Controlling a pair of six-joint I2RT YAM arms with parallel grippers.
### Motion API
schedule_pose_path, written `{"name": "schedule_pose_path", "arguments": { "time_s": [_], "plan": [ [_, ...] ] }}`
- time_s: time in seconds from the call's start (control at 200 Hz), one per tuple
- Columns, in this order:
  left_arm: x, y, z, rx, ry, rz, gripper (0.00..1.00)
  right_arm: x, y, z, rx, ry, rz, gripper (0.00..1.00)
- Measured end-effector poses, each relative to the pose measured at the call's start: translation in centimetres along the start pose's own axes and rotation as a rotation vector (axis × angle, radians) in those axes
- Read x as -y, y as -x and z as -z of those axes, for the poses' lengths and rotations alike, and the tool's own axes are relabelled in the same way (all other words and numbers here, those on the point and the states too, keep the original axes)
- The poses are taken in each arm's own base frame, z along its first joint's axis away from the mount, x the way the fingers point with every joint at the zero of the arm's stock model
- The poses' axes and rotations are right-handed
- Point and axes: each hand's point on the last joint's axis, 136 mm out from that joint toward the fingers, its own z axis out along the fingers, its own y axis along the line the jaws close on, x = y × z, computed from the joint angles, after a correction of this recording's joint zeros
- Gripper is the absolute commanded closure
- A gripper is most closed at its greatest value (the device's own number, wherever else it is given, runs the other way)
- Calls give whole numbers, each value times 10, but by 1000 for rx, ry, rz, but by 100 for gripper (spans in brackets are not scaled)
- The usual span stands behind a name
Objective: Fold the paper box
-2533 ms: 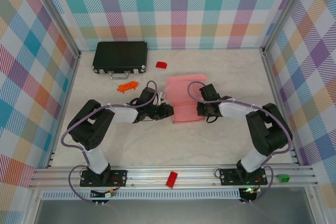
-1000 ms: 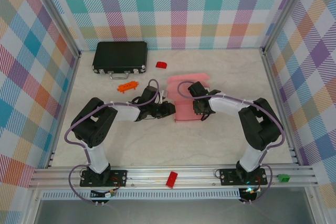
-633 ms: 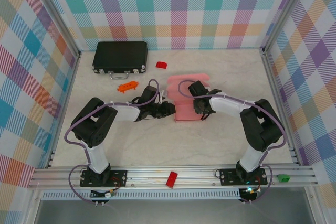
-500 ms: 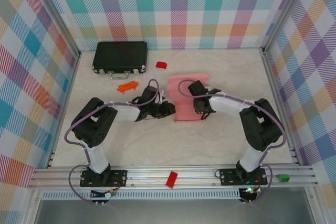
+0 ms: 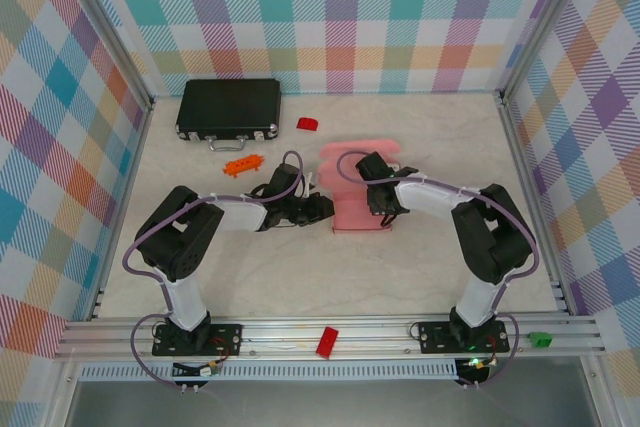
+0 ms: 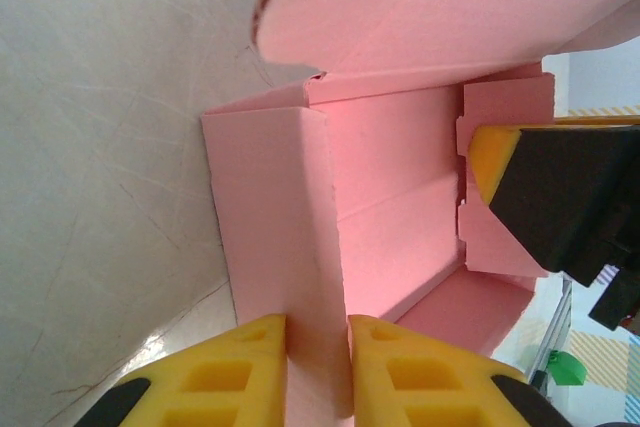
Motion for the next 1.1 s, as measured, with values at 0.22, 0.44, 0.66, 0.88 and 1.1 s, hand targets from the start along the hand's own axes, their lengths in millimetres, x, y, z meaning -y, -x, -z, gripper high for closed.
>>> {"name": "schedule_pose_path", "arguments": {
  "time_s": [0.22, 0.44, 0.66, 0.88, 1.1],
  "plan": [
    [0, 0, 0, -2, -3, 0, 80, 2, -4, -9, -21, -17, 3, 91],
    [1, 0, 0, -3, -3, 0, 81, 1, -4, -10, -25, -20, 9, 91],
    [1, 0, 0, -4, -5, 0, 82, 2, -3, -11, -25, -27, 26, 91],
    [1, -1, 0, -5, -5, 0, 82, 2, 0, -13, -23, -47, 62, 90],
    [1, -1, 0, -5, -5, 3, 82, 2, 3, -15, -27, -62, 87, 89]
  ]
}}
